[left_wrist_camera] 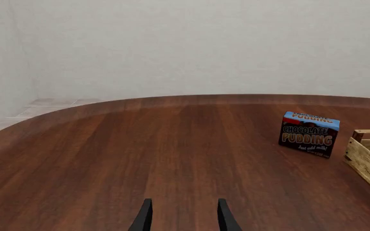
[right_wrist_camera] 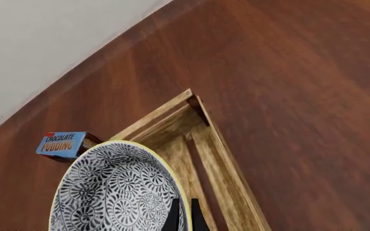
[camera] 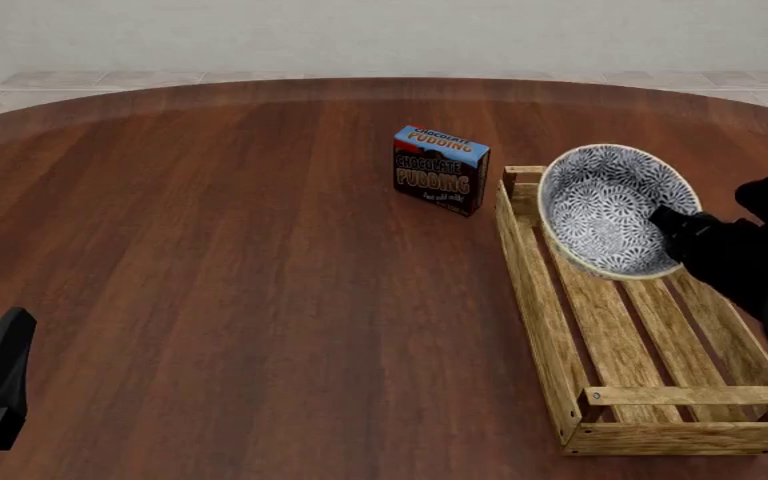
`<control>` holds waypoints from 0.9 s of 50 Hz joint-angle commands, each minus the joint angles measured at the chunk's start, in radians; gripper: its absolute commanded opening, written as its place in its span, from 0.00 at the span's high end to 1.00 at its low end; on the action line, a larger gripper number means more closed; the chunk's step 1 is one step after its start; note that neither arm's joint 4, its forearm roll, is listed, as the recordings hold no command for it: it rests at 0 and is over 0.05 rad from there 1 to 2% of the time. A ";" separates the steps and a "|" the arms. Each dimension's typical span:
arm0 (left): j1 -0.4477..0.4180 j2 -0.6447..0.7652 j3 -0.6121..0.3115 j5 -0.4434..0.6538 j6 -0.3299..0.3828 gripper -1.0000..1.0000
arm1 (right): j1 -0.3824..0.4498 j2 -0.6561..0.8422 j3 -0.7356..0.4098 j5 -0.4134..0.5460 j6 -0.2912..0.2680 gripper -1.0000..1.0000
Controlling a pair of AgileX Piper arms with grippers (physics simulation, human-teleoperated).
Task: Pick up the bowl on the left and put it in the tray.
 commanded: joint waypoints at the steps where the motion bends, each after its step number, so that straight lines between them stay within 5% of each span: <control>1: 0.000 0.000 0.000 0.000 0.000 0.00 | 0.007 0.054 0.001 -0.043 0.009 1.00; 45: 0.000 0.000 0.000 0.000 0.000 0.00 | -0.001 0.188 -0.008 -0.122 -0.006 1.00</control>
